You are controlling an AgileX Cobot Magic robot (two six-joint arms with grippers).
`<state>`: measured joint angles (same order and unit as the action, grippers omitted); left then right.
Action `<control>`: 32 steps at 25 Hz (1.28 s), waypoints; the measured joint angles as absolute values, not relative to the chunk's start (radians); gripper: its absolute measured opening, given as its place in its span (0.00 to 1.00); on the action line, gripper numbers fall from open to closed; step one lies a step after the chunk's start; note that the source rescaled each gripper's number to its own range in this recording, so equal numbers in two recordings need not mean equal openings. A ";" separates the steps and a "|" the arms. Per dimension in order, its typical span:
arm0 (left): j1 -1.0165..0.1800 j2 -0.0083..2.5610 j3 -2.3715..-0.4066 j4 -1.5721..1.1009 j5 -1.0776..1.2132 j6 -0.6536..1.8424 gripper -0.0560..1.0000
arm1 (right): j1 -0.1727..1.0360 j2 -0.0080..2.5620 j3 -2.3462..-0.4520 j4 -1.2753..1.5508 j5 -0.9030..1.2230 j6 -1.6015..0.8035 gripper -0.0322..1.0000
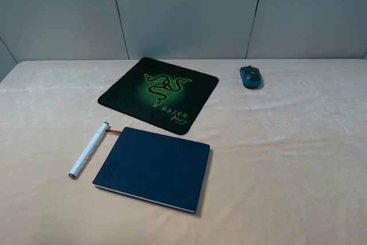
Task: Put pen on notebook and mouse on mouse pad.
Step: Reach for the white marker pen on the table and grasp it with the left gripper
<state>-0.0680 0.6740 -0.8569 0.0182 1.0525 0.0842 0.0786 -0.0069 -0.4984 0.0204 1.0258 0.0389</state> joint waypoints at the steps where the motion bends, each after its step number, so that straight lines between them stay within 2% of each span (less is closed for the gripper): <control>1: -0.068 0.712 -0.864 0.018 1.052 0.082 0.98 | 0.079 -0.007 -0.498 0.020 1.026 0.039 1.00; 15: -0.128 1.135 -0.876 0.018 0.969 -0.014 0.98 | 0.079 -0.007 -0.498 0.020 1.026 0.039 1.00; 25: -0.133 1.364 -0.876 -0.005 0.888 -0.017 0.98 | 0.079 -0.007 -0.498 0.020 1.026 0.039 1.00; 32: -0.195 1.490 -0.876 0.000 0.813 -0.017 0.98 | 0.079 -0.007 -0.498 0.020 1.026 0.039 1.00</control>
